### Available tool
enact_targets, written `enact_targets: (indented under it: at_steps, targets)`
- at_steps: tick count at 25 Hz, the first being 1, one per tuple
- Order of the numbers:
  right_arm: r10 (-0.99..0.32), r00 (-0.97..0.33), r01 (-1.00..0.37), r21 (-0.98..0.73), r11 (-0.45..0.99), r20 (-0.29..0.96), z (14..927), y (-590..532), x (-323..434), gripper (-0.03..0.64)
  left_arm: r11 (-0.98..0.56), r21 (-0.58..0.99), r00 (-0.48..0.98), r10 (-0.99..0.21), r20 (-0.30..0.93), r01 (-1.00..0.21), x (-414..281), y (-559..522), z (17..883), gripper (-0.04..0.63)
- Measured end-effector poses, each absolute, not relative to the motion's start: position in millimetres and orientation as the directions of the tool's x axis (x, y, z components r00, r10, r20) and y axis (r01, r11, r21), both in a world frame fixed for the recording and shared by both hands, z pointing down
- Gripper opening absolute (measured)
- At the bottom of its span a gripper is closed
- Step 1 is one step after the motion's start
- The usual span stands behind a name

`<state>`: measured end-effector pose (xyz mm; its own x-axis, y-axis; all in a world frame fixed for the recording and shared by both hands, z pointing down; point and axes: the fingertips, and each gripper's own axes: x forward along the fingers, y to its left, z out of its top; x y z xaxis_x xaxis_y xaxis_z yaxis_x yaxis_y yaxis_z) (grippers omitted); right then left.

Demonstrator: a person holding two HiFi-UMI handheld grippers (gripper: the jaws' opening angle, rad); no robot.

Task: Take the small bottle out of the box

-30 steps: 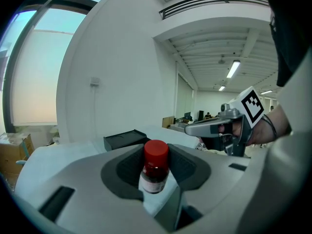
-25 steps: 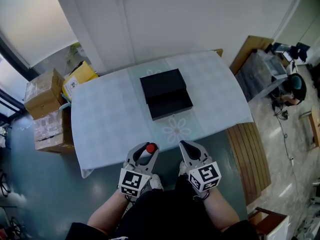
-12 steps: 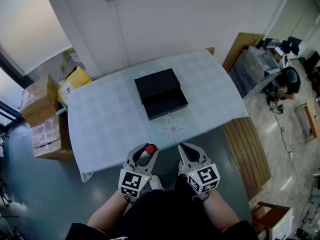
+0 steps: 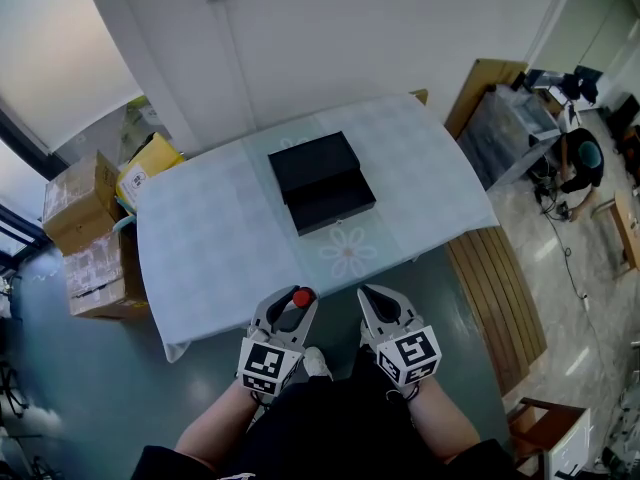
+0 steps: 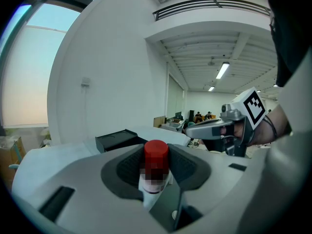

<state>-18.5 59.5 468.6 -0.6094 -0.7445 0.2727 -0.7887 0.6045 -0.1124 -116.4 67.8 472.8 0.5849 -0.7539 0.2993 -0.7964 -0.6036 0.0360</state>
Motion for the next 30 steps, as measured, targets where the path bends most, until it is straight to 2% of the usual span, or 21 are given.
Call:
enact_targets:
  at_steps: [30]
  targets:
    - [-0.744,-0.611,-0.787,-0.111,0.607,0.270,466.7,64.2,-22.3,0.023,-0.590,0.047,0.574,-0.761,0.302,-0.806,-122.1,75.0,475.2,0.160]
